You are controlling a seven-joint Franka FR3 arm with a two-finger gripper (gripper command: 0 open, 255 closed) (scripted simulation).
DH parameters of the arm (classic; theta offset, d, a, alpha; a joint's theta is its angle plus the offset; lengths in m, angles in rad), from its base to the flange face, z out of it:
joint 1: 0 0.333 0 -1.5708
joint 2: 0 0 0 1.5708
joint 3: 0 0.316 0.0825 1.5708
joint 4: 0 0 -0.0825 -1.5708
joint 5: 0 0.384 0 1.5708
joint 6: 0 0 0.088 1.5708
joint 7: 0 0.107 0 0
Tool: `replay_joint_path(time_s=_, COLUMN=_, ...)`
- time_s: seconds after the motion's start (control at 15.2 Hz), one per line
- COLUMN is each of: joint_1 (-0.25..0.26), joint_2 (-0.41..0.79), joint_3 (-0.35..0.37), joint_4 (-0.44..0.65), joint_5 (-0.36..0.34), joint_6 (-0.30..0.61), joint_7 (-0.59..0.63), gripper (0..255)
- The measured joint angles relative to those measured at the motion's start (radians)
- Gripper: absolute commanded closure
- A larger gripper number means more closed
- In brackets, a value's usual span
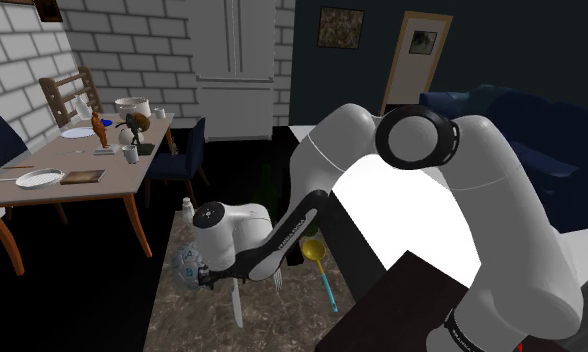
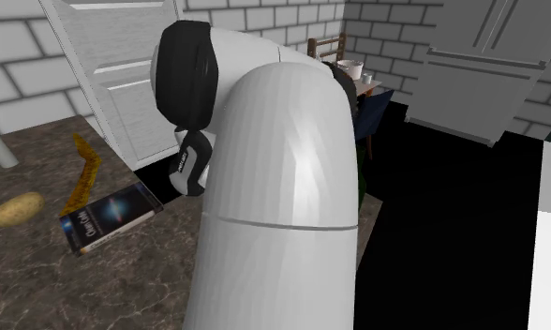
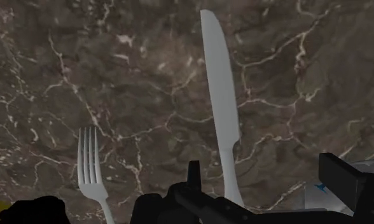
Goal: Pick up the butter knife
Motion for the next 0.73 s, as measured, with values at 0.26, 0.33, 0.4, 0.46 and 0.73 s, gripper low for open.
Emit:
replay_joint_path(time_s=0.26, joint_1=0.016, joint_2=0.042, joint_3=-0.039, joint_4=0.006, joint_5=-0.026, joint_6=0.087, joint_7=0.025, gripper=0)
replay_joint_path(time_s=0.33, joint_1=0.018, joint_2=0.057, joint_3=-0.053, joint_4=0.016, joint_5=-0.026, joint_6=0.063, joint_7=0.023, gripper=0)
replay_joint_path(time_s=0.4, joint_1=0.02, joint_2=0.061, joint_3=-0.059, joint_4=0.019, joint_5=-0.025, joint_6=0.05, joint_7=0.025, gripper=255)
replay_joint_path(time_s=0.46, joint_1=0.021, joint_2=0.061, joint_3=-0.062, joint_4=0.016, joint_5=-0.025, joint_6=0.044, joint_7=0.027, gripper=255)
replay_joint_path(time_s=0.73, joint_1=0.024, joint_2=0.058, joint_3=-0.062, joint_4=0.019, joint_5=-0.027, joint_6=0.043, joint_7=0.03, gripper=255)
